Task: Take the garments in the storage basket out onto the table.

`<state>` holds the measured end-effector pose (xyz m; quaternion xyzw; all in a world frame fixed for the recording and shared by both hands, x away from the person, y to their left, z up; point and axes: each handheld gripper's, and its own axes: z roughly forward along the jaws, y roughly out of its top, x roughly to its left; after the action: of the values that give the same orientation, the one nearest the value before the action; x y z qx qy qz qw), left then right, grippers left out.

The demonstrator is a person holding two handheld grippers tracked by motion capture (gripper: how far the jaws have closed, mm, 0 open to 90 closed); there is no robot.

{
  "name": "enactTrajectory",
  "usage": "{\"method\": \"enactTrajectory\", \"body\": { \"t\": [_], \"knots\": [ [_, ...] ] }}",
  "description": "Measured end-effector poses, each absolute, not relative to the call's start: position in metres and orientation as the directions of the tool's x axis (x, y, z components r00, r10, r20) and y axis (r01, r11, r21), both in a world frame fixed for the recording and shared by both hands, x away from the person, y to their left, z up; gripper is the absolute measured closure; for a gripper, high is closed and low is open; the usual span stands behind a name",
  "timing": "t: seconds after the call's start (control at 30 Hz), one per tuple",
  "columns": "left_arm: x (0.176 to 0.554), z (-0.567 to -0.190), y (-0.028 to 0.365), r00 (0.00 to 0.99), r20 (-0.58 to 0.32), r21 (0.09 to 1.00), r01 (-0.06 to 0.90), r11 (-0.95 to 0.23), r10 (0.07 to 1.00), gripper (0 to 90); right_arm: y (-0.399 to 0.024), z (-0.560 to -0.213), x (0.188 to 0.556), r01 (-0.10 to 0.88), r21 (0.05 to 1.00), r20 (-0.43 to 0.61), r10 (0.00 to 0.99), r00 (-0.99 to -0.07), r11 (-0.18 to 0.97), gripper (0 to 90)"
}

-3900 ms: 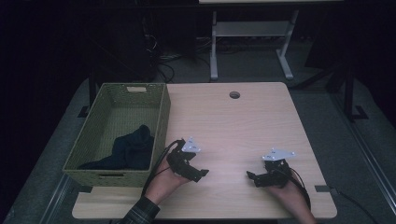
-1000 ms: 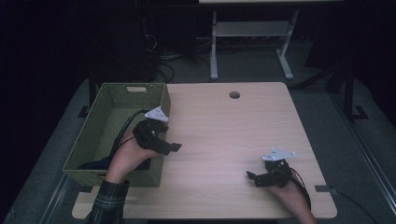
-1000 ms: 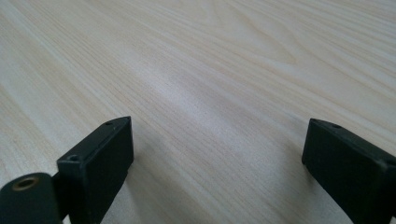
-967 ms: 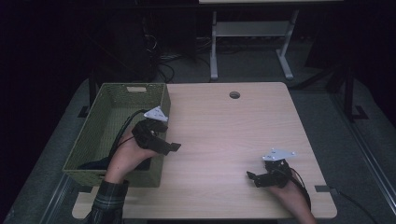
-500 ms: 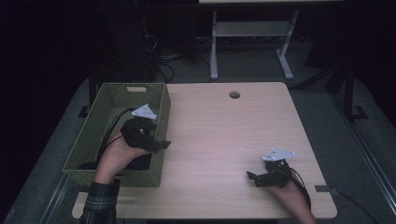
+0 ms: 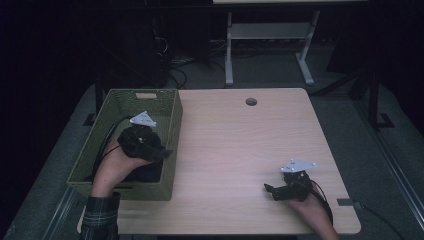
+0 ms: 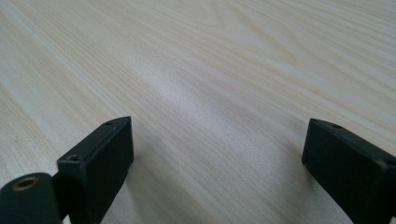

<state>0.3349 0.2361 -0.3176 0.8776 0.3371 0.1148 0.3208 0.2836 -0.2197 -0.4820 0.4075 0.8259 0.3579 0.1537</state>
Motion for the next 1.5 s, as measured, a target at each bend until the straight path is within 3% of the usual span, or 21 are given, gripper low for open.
{"method": "enactTrajectory", "body": {
  "t": [0.67, 1.5],
  "knots": [
    [0.331, -0.320, 0.274, 0.675, 0.032, 0.602, 0.576, -0.553, 0.737, 14.6, -0.220, -0.482, 0.284, 0.564, 0.716, 0.038, 0.783, -0.621, 0.412, 8.6],
    [0.336, -0.349, 0.299, 0.602, 0.042, 0.509, 0.674, -0.535, 0.797, 13.8, -0.220, -0.482, 0.284, 0.564, 0.716, 0.039, 0.784, -0.620, 0.411, 8.6]
  ]
}}
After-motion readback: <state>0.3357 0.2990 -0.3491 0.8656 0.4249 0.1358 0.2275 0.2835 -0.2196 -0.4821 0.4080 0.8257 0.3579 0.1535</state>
